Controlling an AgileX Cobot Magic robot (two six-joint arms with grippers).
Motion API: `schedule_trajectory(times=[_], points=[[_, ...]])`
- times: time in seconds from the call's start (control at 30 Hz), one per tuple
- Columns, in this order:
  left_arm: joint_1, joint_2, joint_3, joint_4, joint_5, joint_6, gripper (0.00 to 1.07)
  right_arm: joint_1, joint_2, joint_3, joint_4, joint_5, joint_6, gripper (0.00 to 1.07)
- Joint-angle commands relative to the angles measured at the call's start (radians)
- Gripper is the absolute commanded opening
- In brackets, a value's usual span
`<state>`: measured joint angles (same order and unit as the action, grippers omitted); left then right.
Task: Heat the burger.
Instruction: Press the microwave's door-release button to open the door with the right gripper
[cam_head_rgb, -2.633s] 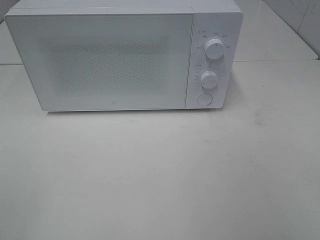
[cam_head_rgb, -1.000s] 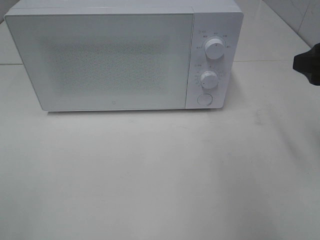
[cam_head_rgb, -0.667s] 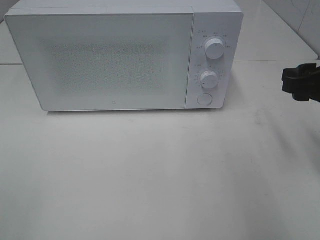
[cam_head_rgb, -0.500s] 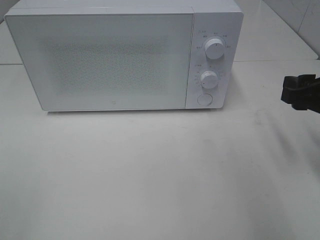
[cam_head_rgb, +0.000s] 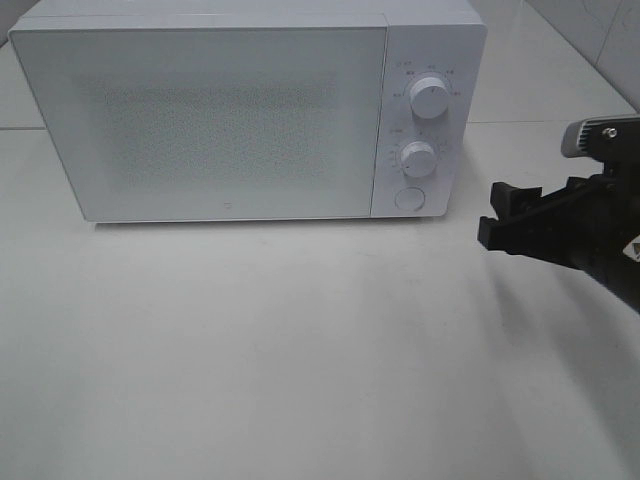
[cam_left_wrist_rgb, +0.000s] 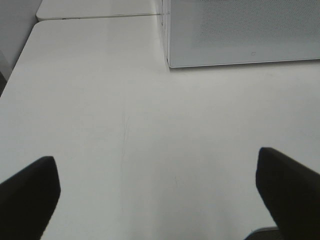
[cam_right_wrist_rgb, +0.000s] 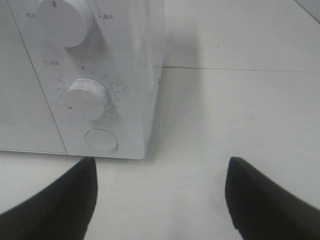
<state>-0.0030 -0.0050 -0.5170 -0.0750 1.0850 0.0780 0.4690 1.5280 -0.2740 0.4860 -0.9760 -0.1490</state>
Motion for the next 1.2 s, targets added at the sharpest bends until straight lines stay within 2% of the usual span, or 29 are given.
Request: schedule_trajectory(times=[0.03,0.07,0.1,0.13,0.2,0.27,0.43,0.9,1.0,1.07,1.1,1.13,1.17,1.2], points=[[0.002,-0.005,-0.001,-0.003,-0.013,-0.006,1.0,0.1,0.043,0.001,0.108,-0.094,-0.045,0.71],[0.002,-0.005,-0.001,-0.003,-0.013,-0.006,1.0,0.153,0.069,0.001,0.164,-0.137,-0.052,0.71],[0.002,-0.005,-0.001,-0.003,-0.013,-0.006,1.0,0.153,0.069,0.001,0.164,-0.137,-0.052,0.71],[0.002,-0.005,-0.001,-0.003,-0.013,-0.006,1.0,0.205,0.097,0.0,0.226,-0.169,-0.052,0.71],[0.002,-0.005,-0.001,-0.003,-0.013,-0.006,1.0,0.231,0.11,-0.002,0.256,-0.183,-0.052,0.71],[0.002,-0.005,-0.001,-0.003,-0.013,-0.006,1.0,0.301,0.143,-0.015,0.328,-0.206,-0.052,0.71],[0.002,-0.005,-0.001,-0.003,-0.013,-0.006,1.0,0.369,0.19,-0.048,0.376,-0.208,-0.052,0.71],[0.002,-0.005,-0.001,-0.003,-0.013,-0.006,1.0,0.395,0.206,-0.069,0.373,-0.221,-0.001,0.71],[0.002,-0.005,-0.001,-0.003,-0.013,-0.006,1.0,0.395,0.206,-0.069,0.373,-0.249,0.107,0.71],[0.002,-0.005,-0.001,-0.003,-0.013,-0.006,1.0,0.395,0.206,-0.069,0.373,-0.271,0.29,0.7],[0.002,-0.005,-0.001,-0.003,-0.013,-0.006,1.0,0.395,0.206,-0.069,0.373,-0.271,0.29,0.7],[0.002,-0.005,-0.001,-0.003,-0.013,-0.006,1.0,0.395,0.206,-0.069,0.373,-0.28,0.418,0.69],[0.002,-0.005,-0.001,-0.003,-0.013,-0.006,1.0,0.395,0.206,-0.069,0.373,-0.28,0.418,0.69],[0.002,-0.005,-0.001,-0.003,-0.013,-0.006,1.0,0.395,0.206,-0.069,0.373,-0.28,0.554,0.66]])
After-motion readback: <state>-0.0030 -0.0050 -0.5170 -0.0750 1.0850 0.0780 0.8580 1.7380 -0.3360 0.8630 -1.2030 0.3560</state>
